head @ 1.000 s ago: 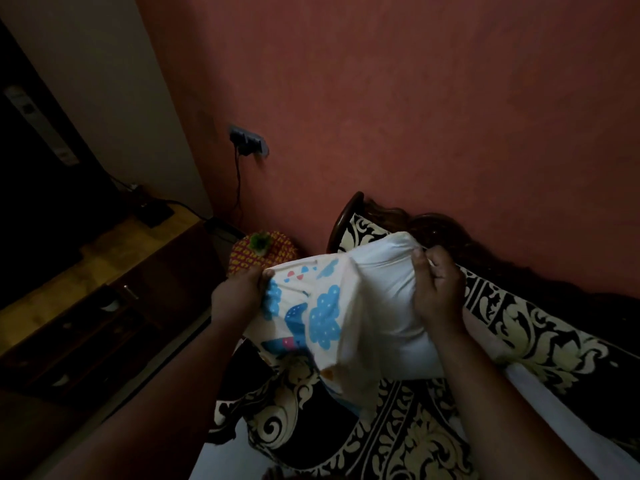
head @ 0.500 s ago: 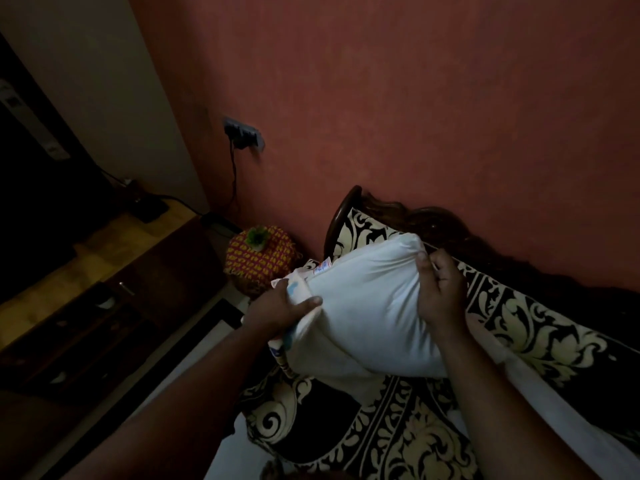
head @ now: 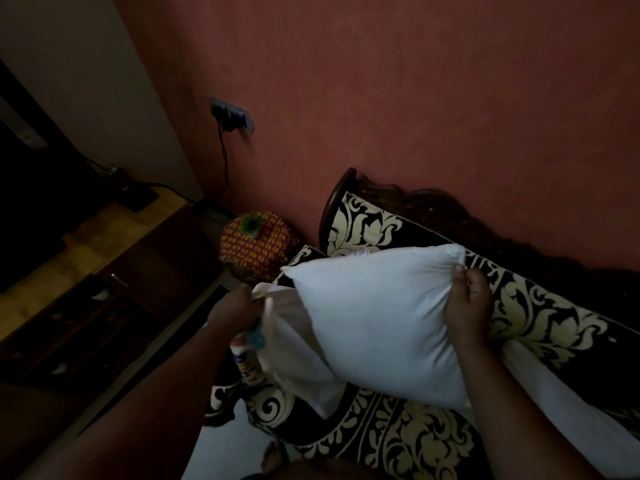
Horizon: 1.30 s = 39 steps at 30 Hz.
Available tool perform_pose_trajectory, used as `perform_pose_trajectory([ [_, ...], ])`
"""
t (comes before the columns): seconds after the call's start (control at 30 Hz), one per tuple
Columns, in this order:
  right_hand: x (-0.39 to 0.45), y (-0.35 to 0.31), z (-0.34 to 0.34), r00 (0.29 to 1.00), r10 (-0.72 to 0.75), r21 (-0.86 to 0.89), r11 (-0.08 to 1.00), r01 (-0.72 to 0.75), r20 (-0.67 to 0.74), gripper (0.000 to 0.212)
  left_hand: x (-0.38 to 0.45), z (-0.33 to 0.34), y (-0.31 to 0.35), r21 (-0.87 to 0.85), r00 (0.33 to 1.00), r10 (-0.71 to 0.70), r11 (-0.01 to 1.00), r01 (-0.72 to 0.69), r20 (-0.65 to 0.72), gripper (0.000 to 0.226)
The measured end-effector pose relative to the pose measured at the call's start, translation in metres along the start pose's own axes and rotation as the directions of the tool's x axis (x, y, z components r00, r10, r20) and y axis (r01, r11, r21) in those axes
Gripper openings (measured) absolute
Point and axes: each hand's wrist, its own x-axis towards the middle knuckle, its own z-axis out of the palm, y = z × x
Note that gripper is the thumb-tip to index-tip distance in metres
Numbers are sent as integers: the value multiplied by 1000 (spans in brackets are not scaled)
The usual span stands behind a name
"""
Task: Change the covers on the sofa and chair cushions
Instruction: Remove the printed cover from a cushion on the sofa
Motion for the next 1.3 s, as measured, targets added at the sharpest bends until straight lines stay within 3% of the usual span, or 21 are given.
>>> perform_pose_trajectory([
  [0.07,-1,7,2,999,-32,-49,998,34,40,38,-2,4,22,9,999,44,999,-45,15,27],
  [0.23,-18,34,25,957,-85,-180,974,139,278,39,5,23,46,0,993,89,996,-89,71,59],
  [0.33,-23,63,42,913,-33,-295,941,165,406,49,4,28,58,11,994,91,996,-92,68,50],
  [0.4,-21,79,50,887,35,-339,931,139,460,44,5,32,63,10,994,94,996,-94,57,46],
  [0.6,-7,109,70,839,208,-475,878,67,502,31,6,40,79,16,992,111,994,-112,57,42],
  [0.73,8,114,85,803,324,-494,868,-44,499,20,5,48,88,26,992,118,993,-119,44,44],
  [0.83,12,107,98,787,321,-451,890,-61,527,13,5,53,91,13,991,133,991,-133,35,46],
  [0.97,4,93,110,654,254,-384,921,60,712,15,1,59,96,-9,994,107,994,-107,35,49],
  [1.1,-30,67,105,526,141,-159,987,-11,839,43,-7,66,100,-69,993,115,991,-112,29,40],
  [1.27,-81,58,93,335,107,-73,991,-112,936,71,-23,73,100,-85,989,149,985,-149,-11,45],
  [1.3,-88,55,90,327,96,-55,989,-135,940,78,-26,74,99,-89,986,164,982,-165,-26,46],
])
